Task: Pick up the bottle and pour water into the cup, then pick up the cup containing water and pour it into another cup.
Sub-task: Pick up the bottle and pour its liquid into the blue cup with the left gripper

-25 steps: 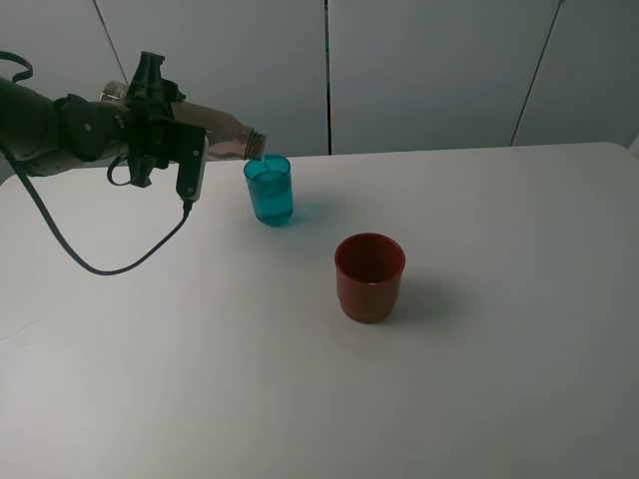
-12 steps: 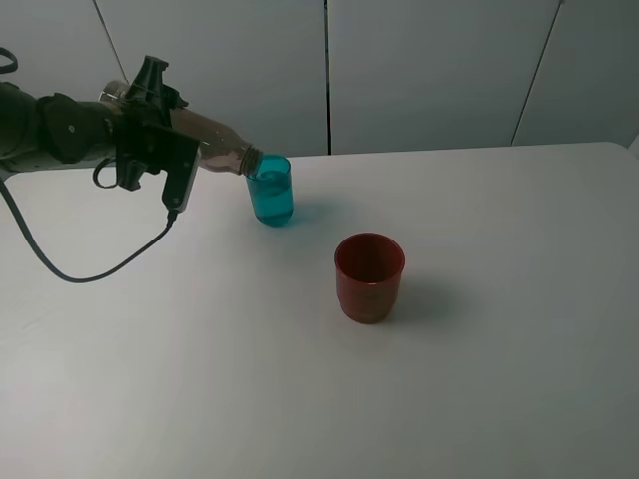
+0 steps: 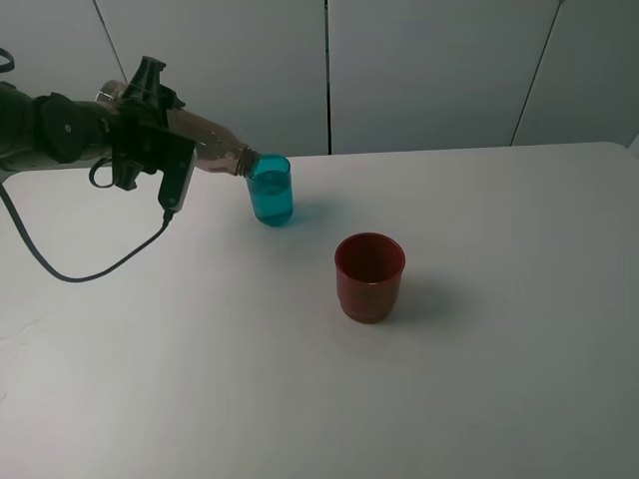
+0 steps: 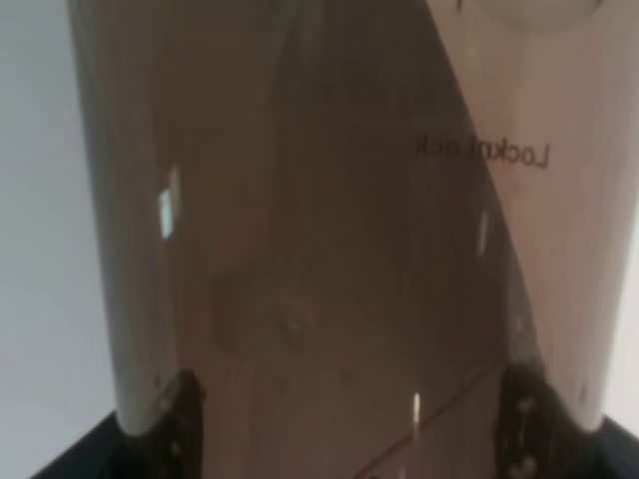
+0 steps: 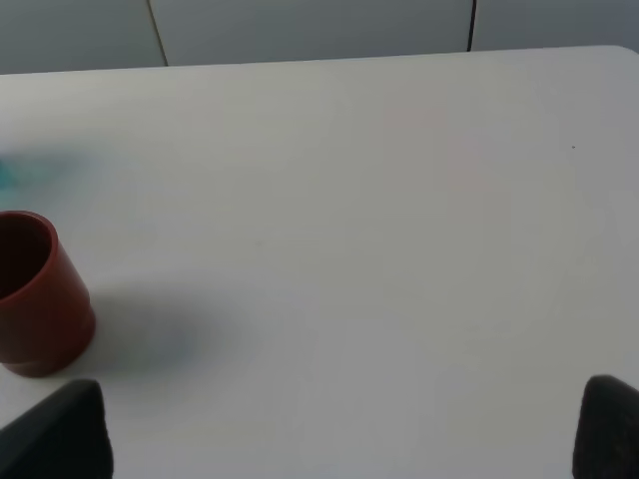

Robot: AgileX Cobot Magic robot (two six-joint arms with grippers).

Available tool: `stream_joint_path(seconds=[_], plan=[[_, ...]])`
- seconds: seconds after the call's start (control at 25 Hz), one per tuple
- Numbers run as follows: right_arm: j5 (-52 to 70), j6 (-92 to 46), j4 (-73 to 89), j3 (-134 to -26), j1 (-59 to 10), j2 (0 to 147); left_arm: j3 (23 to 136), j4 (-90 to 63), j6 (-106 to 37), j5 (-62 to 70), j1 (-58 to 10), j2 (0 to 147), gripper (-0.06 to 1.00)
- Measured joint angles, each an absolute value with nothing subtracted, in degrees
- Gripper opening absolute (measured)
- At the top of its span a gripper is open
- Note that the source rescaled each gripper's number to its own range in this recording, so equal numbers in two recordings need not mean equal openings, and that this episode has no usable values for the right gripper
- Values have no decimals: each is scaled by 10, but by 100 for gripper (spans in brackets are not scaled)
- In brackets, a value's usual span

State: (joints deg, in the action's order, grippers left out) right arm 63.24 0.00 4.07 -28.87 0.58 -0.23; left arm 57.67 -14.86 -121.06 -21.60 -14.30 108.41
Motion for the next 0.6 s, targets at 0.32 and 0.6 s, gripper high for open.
stream_joint_path(seconds=[0.32,0.6], plan=[[632,0,41,-289,6,-2,577,-126,-1211,-218,-138,1084,0],[632,0,41,-289,6,-2,577,-121,-1211,-219,-138,1084,0]])
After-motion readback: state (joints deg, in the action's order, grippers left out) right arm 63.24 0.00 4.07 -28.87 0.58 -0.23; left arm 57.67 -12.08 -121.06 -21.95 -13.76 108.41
